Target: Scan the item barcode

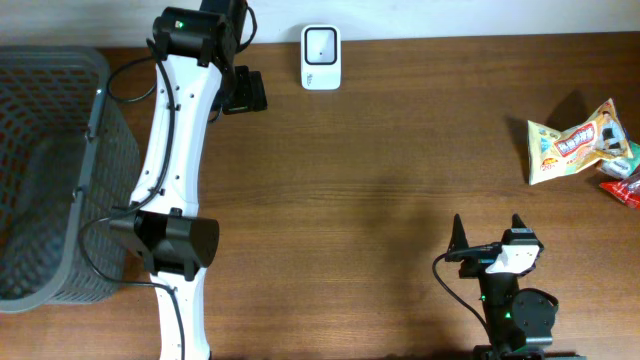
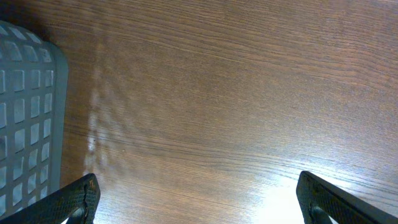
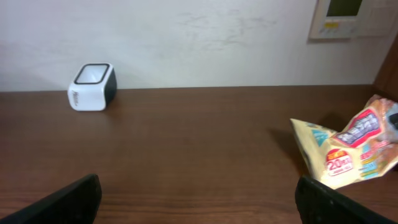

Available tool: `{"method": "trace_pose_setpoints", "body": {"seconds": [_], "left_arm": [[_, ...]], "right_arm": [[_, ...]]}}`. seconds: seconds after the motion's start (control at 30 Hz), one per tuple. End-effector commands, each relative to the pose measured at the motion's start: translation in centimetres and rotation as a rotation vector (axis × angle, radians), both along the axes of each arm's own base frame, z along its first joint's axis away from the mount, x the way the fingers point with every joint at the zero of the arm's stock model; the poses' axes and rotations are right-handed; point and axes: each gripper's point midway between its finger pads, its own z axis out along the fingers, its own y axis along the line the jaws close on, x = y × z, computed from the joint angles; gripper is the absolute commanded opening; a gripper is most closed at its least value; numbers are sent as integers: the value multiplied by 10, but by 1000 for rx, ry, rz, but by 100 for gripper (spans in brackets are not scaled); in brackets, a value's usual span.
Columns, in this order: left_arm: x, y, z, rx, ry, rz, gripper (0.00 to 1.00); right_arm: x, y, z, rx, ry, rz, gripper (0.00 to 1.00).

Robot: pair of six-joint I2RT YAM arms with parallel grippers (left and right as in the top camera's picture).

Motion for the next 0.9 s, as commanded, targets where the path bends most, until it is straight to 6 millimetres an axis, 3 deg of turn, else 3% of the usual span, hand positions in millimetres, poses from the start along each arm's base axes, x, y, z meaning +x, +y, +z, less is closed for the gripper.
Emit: {"method": "trace_pose_setpoints", "body": {"seconds": [0.0,0.87], "left_arm": [[0,1,2,8,-7,5,99],[0,0,2,8,-7,3,99]], "right_arm": [[0,-5,-3,-45,6,-21,98],[0,-5,-3,-15,4,-19,98]]}}
